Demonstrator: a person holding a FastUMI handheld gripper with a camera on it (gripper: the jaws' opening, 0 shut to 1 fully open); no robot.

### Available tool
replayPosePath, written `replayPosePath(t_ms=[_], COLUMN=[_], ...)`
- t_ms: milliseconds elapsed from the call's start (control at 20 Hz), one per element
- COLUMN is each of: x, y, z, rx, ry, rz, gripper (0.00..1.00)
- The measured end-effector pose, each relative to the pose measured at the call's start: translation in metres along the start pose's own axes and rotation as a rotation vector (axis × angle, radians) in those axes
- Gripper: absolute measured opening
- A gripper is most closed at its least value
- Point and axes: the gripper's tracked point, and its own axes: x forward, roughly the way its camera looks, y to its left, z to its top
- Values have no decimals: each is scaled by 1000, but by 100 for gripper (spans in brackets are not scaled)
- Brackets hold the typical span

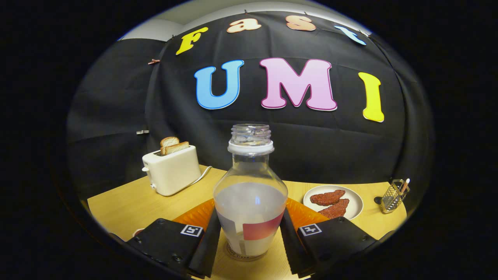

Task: Take the bottle from table, then pour the juice into the cup, finally place the bottle on the coaster

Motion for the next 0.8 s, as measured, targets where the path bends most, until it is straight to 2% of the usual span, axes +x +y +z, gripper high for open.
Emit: replayPosePath(t_ms=[300,800], x=[12,17], y=[-2,2], z=[-41,-64], rx=[48,-42], ry=[23,43], rz=[-65,-79], gripper=[74,77])
